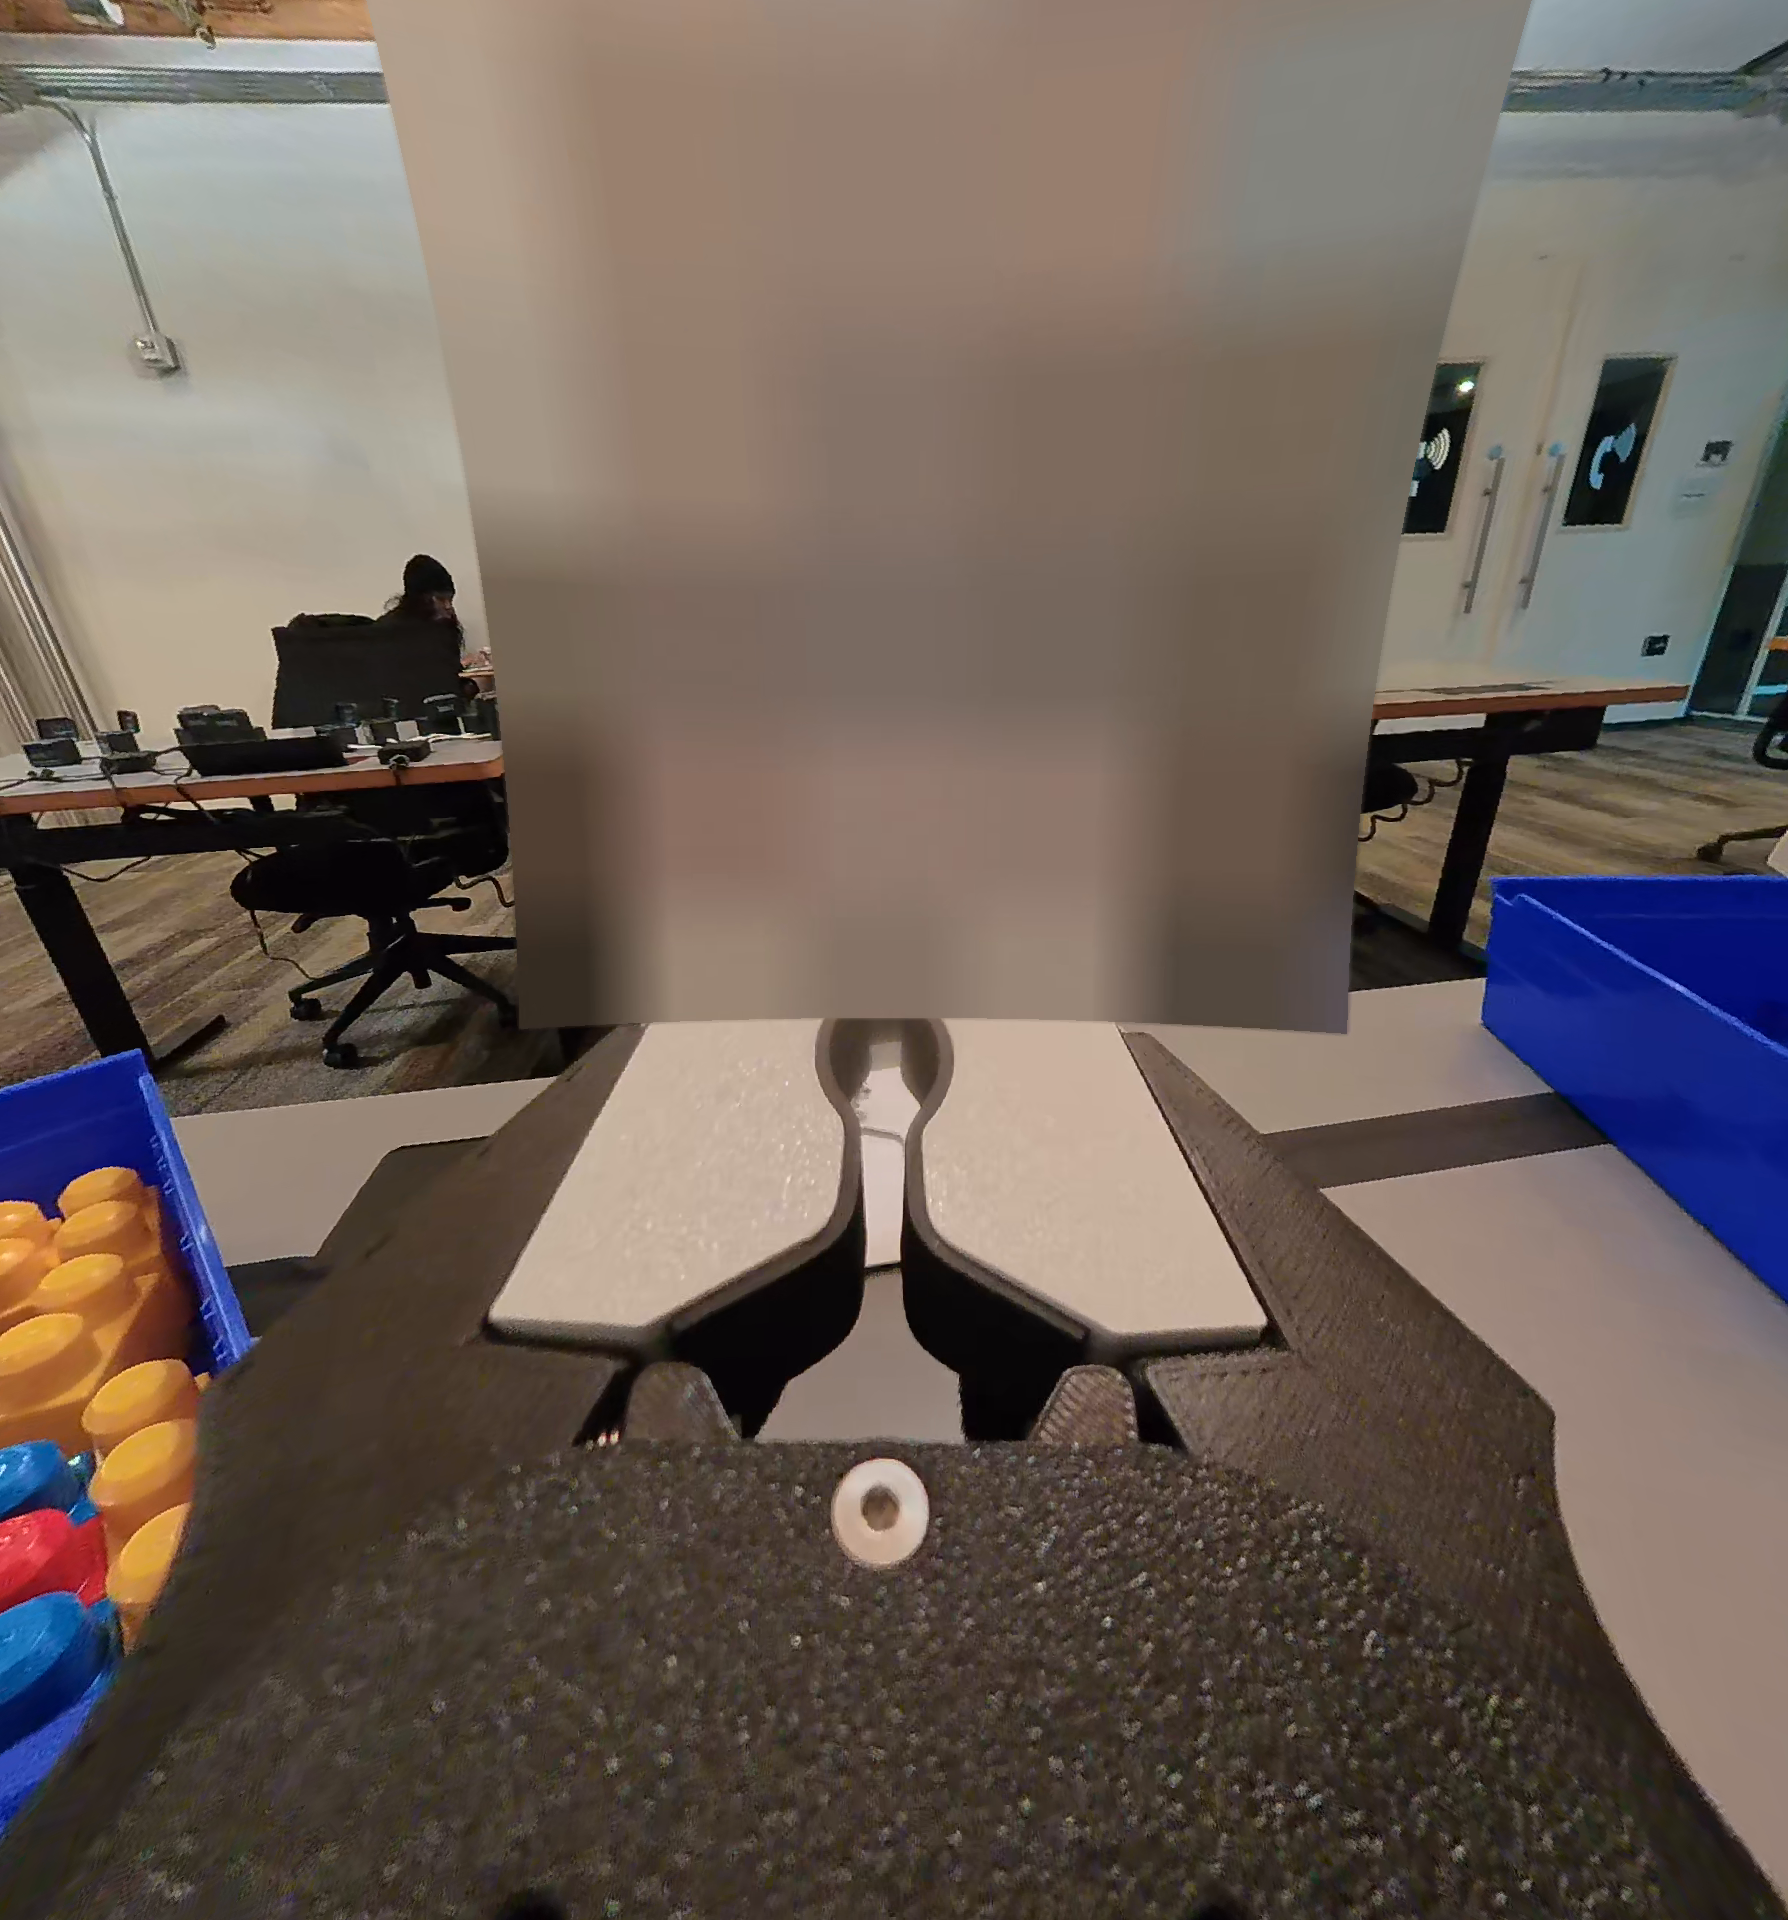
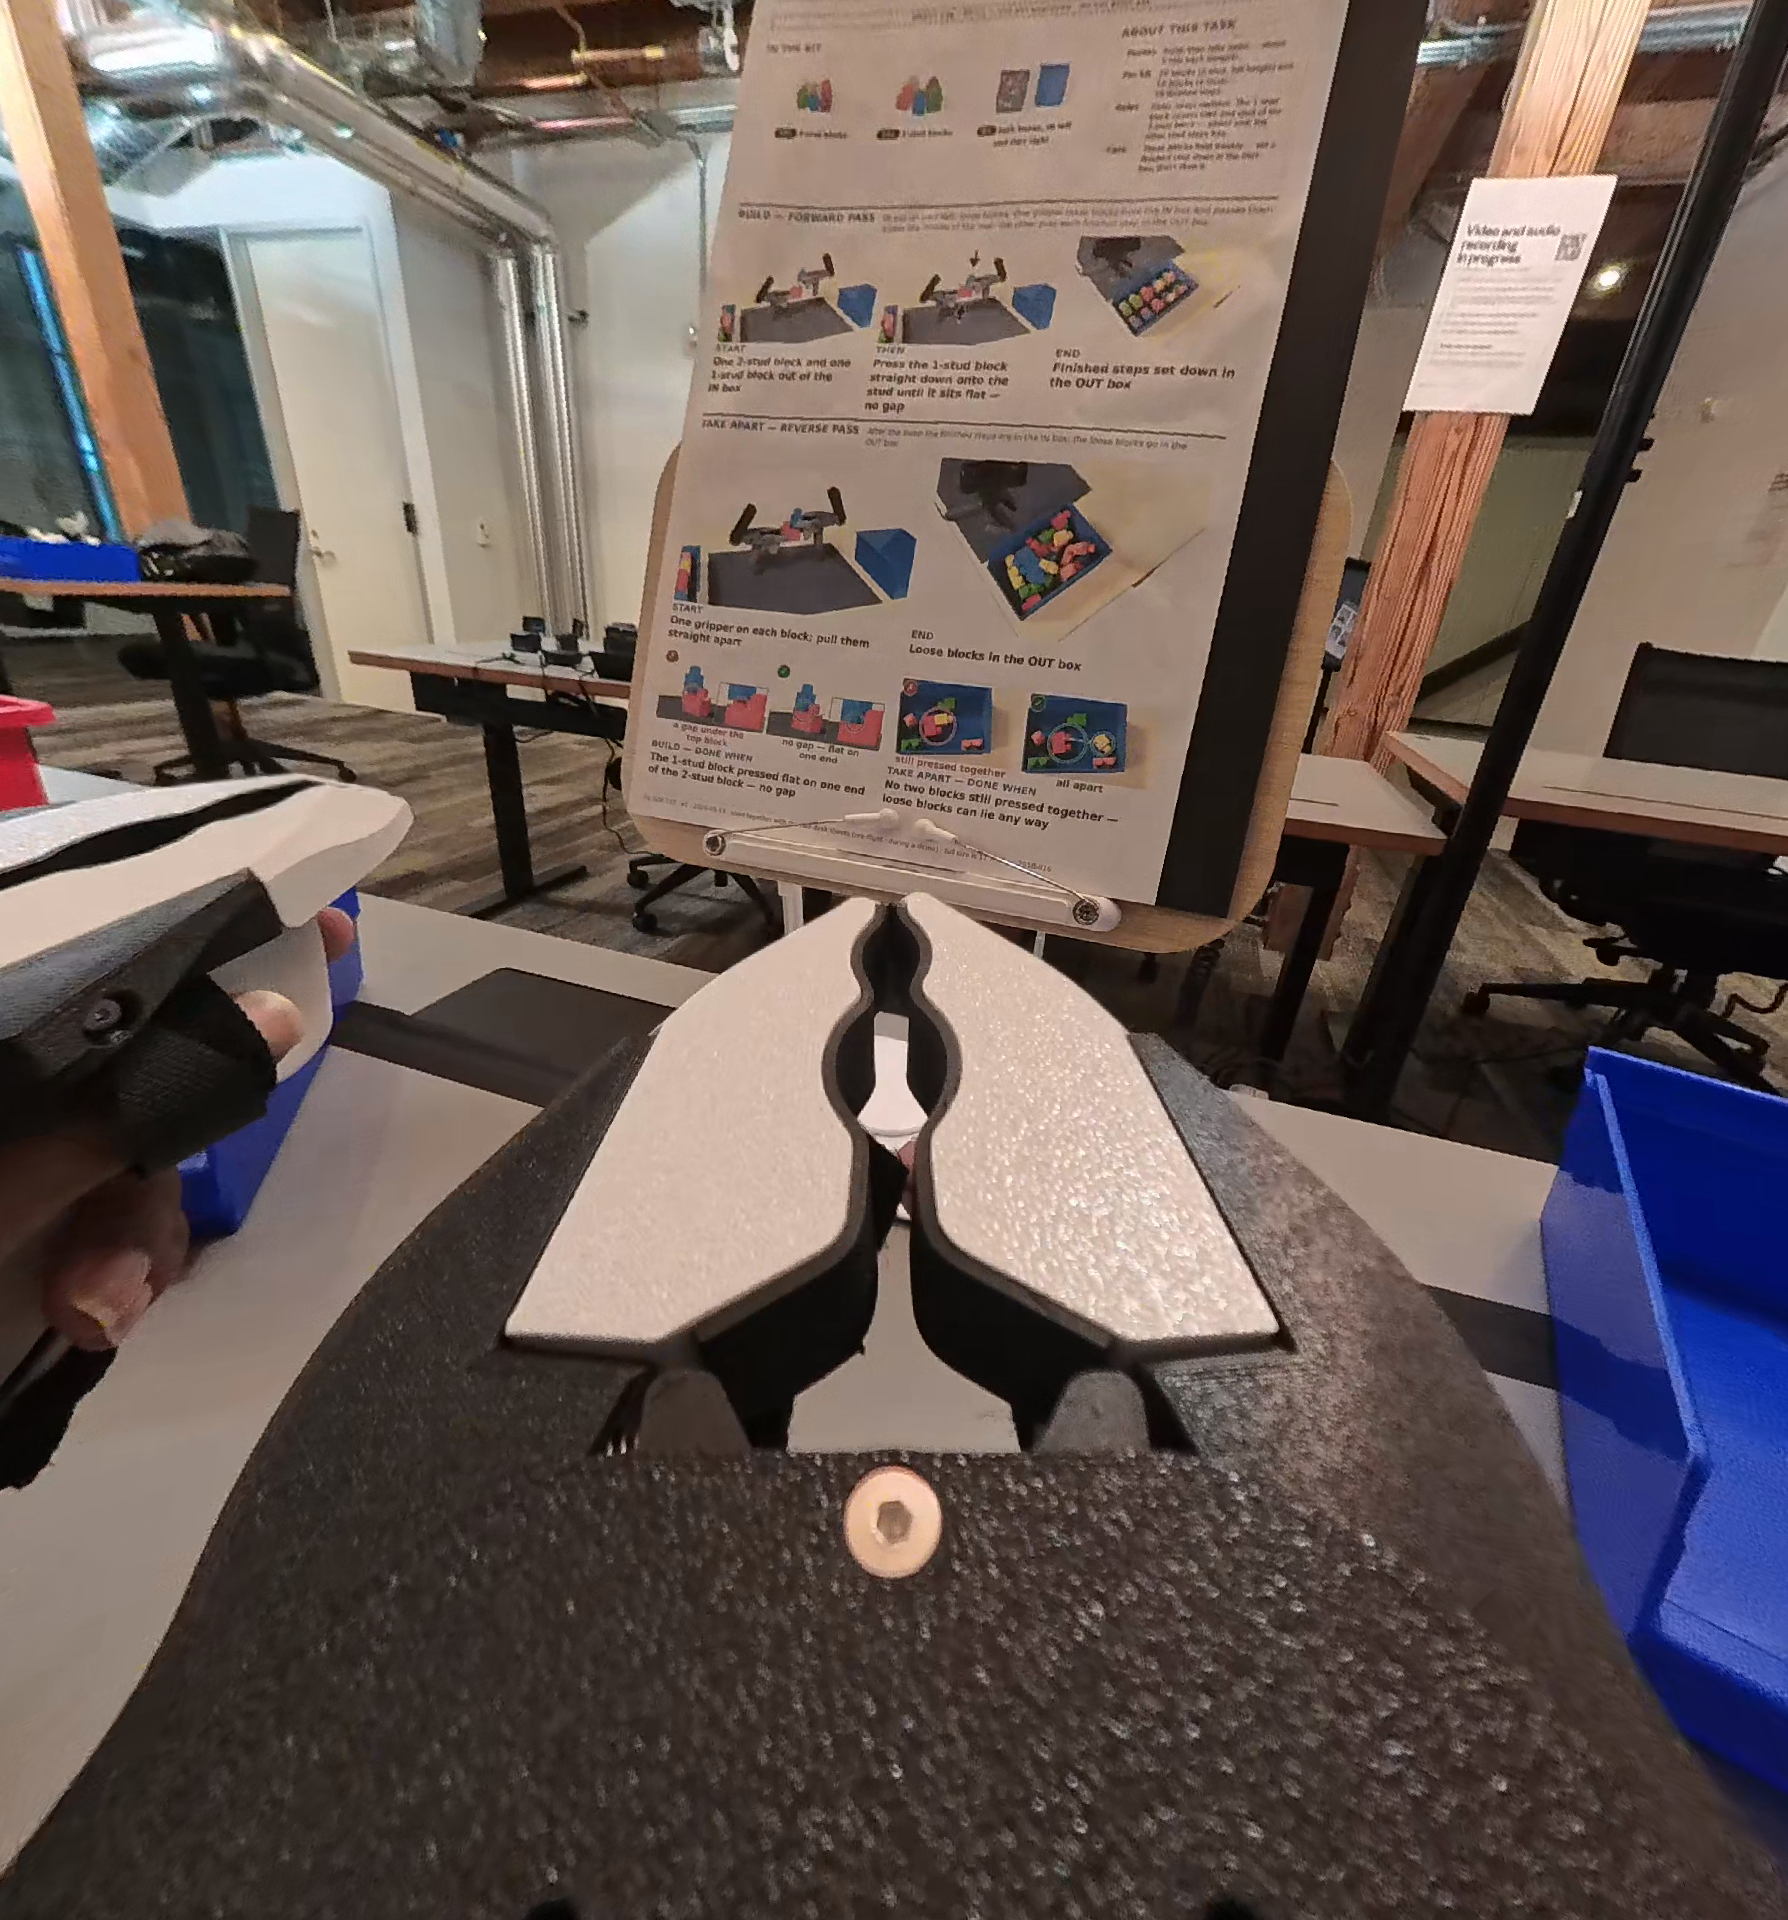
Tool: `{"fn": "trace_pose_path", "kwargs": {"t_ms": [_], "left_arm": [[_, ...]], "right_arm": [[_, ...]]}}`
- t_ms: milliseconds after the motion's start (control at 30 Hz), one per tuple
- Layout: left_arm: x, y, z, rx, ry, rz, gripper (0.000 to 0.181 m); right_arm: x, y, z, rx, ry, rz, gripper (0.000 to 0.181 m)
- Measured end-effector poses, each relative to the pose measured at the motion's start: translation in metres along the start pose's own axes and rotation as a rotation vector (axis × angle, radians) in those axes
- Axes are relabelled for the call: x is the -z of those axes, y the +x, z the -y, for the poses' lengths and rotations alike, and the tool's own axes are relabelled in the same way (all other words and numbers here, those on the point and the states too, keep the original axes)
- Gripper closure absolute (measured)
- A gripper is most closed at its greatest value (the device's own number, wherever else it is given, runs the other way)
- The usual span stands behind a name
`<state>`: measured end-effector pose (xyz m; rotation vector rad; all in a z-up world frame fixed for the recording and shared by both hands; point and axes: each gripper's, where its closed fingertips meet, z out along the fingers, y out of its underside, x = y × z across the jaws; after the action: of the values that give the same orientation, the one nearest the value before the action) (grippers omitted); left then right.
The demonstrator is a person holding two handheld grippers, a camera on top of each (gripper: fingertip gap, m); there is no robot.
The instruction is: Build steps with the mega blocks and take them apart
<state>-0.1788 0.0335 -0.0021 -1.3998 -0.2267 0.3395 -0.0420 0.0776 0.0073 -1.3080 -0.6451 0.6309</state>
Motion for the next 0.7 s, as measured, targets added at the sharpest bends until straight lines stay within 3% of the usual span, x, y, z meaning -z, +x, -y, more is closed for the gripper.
{"fn": "trace_pose_path", "kwargs": {"t_ms": [700], "left_arm": [[-0.0009,-0.0008,-0.0056,-0.026,-0.009,-0.002,0.181]], "right_arm": [[-0.0012,-0.0001,-0.0021,0.02,0.0,0.0,0.181]]}}
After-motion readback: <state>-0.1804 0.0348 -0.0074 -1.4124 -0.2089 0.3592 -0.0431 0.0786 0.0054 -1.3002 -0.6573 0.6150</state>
